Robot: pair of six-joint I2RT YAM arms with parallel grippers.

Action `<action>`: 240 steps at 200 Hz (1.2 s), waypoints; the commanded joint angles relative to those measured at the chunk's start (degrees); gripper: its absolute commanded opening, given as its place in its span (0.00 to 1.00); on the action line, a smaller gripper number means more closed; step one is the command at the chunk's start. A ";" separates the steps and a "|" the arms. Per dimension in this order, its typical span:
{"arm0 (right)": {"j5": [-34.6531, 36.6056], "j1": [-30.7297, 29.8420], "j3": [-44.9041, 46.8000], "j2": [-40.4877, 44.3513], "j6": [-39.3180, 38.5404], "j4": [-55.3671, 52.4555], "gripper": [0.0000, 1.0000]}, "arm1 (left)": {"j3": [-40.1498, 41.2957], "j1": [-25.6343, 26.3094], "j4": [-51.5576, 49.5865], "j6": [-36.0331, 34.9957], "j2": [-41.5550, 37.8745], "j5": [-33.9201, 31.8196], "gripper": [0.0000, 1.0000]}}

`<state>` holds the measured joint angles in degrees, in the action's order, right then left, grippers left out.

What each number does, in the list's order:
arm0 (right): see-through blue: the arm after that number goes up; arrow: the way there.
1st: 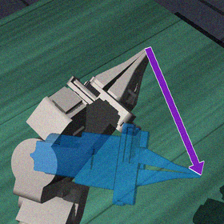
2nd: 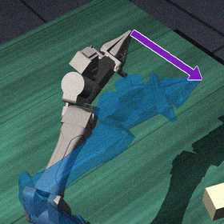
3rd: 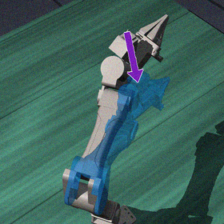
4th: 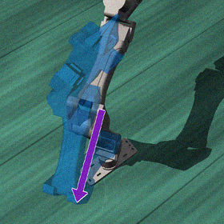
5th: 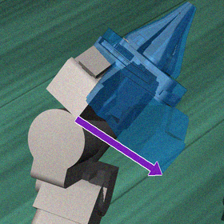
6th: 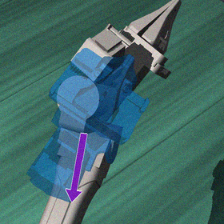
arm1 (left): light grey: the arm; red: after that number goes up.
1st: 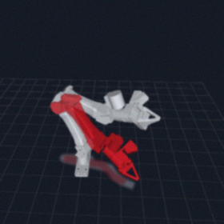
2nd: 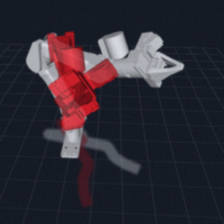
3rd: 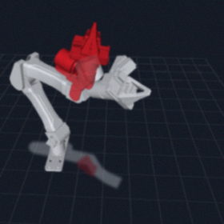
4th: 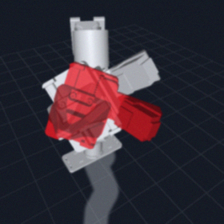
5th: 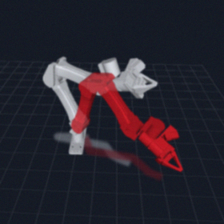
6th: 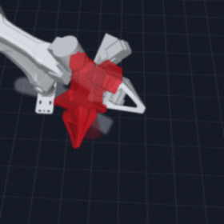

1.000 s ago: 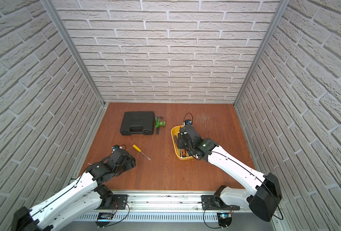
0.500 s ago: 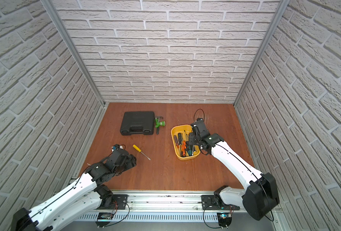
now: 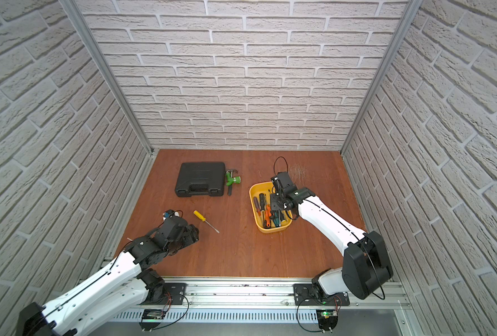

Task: Put the screwdriver on the desktop into the storage box
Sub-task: Place the screwdriver in the storage box.

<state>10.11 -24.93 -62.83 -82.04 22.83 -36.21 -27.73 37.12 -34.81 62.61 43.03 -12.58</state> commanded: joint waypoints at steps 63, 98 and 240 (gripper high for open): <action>5.78 -2.67 -5.96 -4.90 -6.96 -1.30 0.03 | -0.84 -0.38 0.35 -0.58 1.48 -0.21 0.78; 7.96 -2.89 -6.52 -6.41 -7.89 -1.54 0.03 | -1.02 -0.30 0.77 -0.65 2.12 0.06 0.78; 11.42 -4.75 -8.45 -9.01 -8.45 -1.50 0.03 | -2.40 -0.39 0.18 -1.52 2.94 -0.07 0.78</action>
<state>19.66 -29.17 -70.08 -91.46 15.42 -38.65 -28.34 37.12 -34.94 62.39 45.56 -12.56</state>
